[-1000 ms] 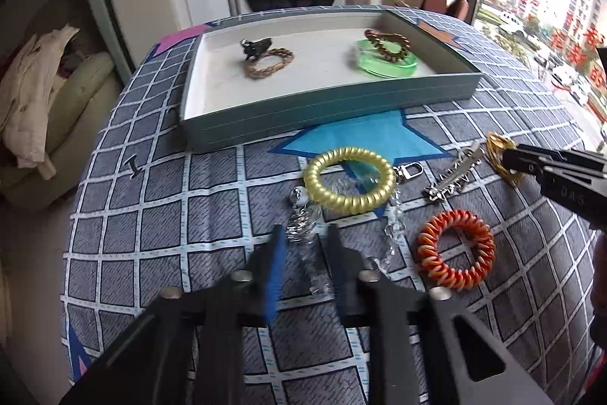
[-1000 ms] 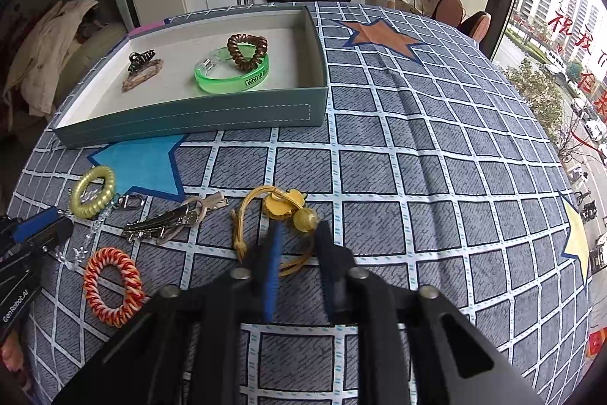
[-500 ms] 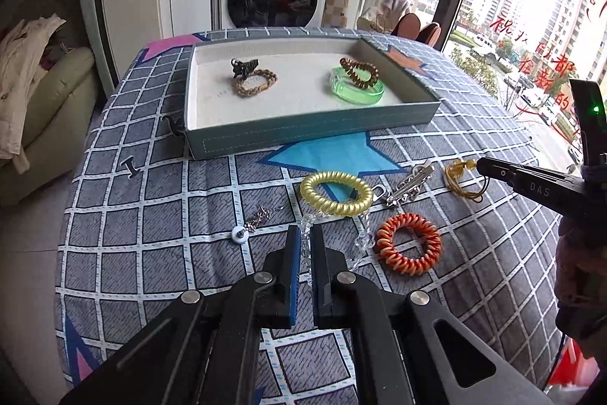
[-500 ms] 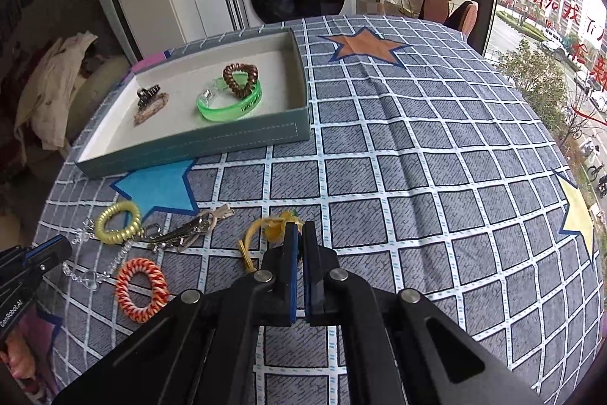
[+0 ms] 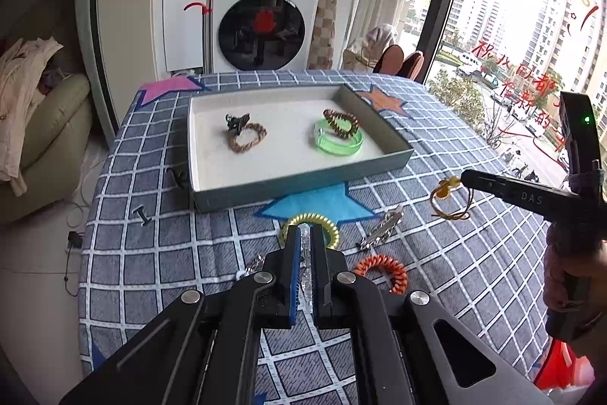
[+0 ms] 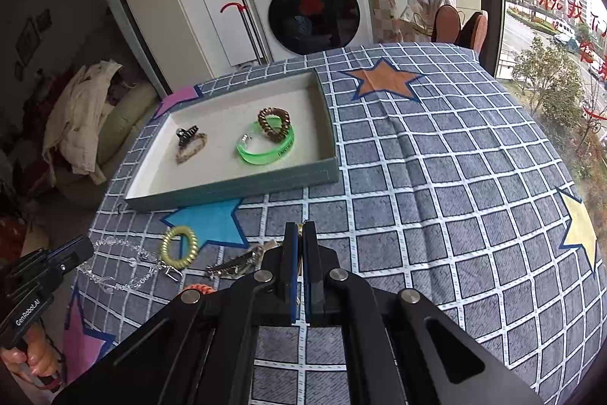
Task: Organize jewelry
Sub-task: 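Carry both pieces into the tray and open both tools to release them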
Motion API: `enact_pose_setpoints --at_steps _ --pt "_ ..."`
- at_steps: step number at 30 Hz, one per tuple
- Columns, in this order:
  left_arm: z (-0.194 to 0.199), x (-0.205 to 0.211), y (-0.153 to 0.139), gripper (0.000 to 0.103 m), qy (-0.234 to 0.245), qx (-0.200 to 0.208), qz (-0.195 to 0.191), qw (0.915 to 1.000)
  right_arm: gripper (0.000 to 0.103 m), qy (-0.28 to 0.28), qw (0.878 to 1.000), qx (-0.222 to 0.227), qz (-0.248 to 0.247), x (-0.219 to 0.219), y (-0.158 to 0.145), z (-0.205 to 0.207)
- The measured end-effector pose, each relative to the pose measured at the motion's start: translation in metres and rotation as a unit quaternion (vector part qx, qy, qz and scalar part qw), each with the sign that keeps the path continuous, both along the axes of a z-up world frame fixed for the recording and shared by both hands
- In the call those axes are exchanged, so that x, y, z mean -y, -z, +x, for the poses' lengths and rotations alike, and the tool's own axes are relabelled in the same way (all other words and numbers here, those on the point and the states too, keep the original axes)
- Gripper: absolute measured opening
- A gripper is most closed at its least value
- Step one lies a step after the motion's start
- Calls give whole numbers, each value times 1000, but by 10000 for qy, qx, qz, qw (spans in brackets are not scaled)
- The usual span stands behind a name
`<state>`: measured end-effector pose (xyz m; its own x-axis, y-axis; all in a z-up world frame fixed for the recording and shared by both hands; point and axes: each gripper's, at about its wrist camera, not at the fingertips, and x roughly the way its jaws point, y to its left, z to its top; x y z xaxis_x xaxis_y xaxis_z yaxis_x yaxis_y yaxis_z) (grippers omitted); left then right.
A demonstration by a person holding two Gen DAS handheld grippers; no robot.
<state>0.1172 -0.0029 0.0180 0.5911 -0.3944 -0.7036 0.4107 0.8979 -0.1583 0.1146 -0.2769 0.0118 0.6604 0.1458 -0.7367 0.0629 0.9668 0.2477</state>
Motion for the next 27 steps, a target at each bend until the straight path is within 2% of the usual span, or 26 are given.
enact_pose_setpoints --at_steps 10,17,23,27 --pt "22 3 -36 25 42 349 -190 9992 3 -203 9996 162 62 -13 -23 20" --pt "54 12 -58 25 81 561 -318 9979 3 -402 9986 291 162 -31 -37 54" --pt "95 24 -57 25 34 605 -315 9977 2 -539 9974 266 402 -48 -33 91" --pt "119 26 -43 25 -114 518 -276 9982 2 -665 9966 202 433 -63 -21 114"
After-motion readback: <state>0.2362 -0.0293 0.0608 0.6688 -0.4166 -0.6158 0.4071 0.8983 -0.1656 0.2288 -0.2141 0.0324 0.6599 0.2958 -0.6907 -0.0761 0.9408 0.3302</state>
